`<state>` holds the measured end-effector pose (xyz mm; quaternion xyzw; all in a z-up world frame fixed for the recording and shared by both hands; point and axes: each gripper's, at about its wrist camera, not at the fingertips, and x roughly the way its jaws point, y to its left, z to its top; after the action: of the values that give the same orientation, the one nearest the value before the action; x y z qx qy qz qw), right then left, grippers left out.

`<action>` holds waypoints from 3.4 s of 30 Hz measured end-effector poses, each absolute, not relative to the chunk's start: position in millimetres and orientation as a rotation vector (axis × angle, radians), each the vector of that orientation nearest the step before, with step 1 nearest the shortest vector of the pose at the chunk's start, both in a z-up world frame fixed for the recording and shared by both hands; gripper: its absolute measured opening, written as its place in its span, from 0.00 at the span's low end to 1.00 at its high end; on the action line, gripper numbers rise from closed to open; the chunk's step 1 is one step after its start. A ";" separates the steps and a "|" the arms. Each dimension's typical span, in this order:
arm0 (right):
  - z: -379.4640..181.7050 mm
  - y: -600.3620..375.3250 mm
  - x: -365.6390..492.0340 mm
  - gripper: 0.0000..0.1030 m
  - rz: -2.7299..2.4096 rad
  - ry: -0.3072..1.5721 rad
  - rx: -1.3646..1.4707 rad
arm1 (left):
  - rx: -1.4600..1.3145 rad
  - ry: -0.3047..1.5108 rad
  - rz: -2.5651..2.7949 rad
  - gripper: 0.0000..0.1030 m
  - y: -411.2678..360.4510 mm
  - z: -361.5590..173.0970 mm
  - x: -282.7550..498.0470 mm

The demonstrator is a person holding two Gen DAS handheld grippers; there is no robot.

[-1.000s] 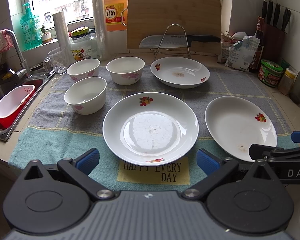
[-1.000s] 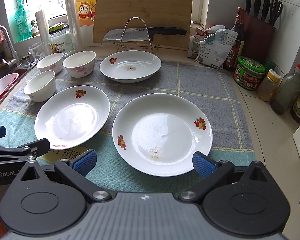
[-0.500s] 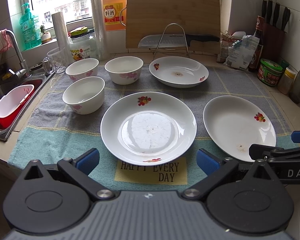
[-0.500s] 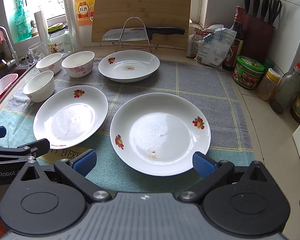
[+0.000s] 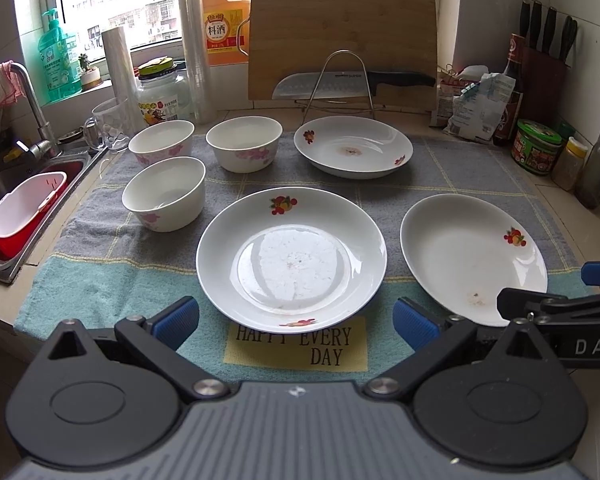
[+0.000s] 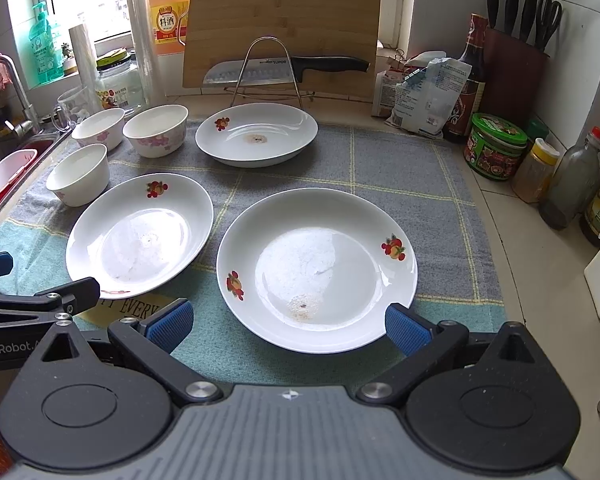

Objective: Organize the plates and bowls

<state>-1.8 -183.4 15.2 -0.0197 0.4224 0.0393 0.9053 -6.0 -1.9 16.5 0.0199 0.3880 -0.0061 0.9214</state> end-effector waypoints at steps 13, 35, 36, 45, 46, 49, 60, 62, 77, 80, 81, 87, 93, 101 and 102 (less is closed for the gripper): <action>18.7 -187.5 -10.4 1.00 0.116 0.833 -0.034 | 0.012 0.785 -0.030 0.99 -3.9 16.3 -9.3; -3.8 -214.5 -13.6 1.00 0.178 0.804 -0.056 | -0.123 0.751 -0.163 0.99 2.5 21.6 0.1; -9.4 -214.8 -12.6 1.00 0.184 0.808 -0.063 | -0.115 0.749 -0.162 0.99 1.4 21.0 1.6; -49.8 -214.5 -5.5 1.00 0.221 0.857 -0.059 | -0.071 0.754 -0.181 0.99 -5.1 16.9 16.6; -53.0 -214.6 -4.2 1.00 0.220 0.857 -0.061 | -0.069 0.755 -0.185 0.99 -5.4 16.5 17.9; -62.7 -214.8 -0.4 1.00 0.210 0.855 -0.076 | -0.063 0.762 -0.192 0.99 -6.5 14.4 22.2; -83.1 -216.8 14.0 1.00 0.190 0.871 -0.105 | -0.039 0.795 -0.217 0.99 -8.3 6.6 43.9; -84.1 -214.0 17.6 1.00 0.196 0.871 -0.125 | -0.029 0.804 -0.225 0.99 -10.7 4.2 47.8; -89.0 -218.8 11.6 1.00 0.232 0.774 -0.125 | 0.025 0.851 -0.395 0.99 -23.7 -2.3 81.3; -89.2 -219.6 10.7 1.00 0.234 0.768 -0.124 | 0.059 0.835 -0.449 0.99 -27.1 1.4 89.7; -89.9 -219.9 9.5 1.00 0.235 0.761 -0.123 | 0.069 0.834 -0.470 0.99 -28.4 2.6 92.7; -91.7 -220.4 5.8 1.00 0.242 0.735 -0.126 | 0.096 0.899 -0.570 0.99 -40.2 1.6 122.7; -91.1 -220.2 5.3 1.00 0.240 0.736 -0.127 | 0.179 0.938 -0.680 0.99 -67.5 -8.1 148.1; -92.2 -219.3 0.7 1.00 0.217 0.720 -0.116 | 0.276 1.040 -0.827 0.99 -94.3 -33.2 184.0; -92.2 -219.3 0.3 1.00 0.214 0.719 -0.115 | 0.293 1.049 -0.848 0.99 -97.0 -36.4 186.6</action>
<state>0.3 -219.3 -92.2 -0.0562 0.3509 0.1045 0.9289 186.6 -97.0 -36.4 0.1353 0.4837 -0.3913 0.7711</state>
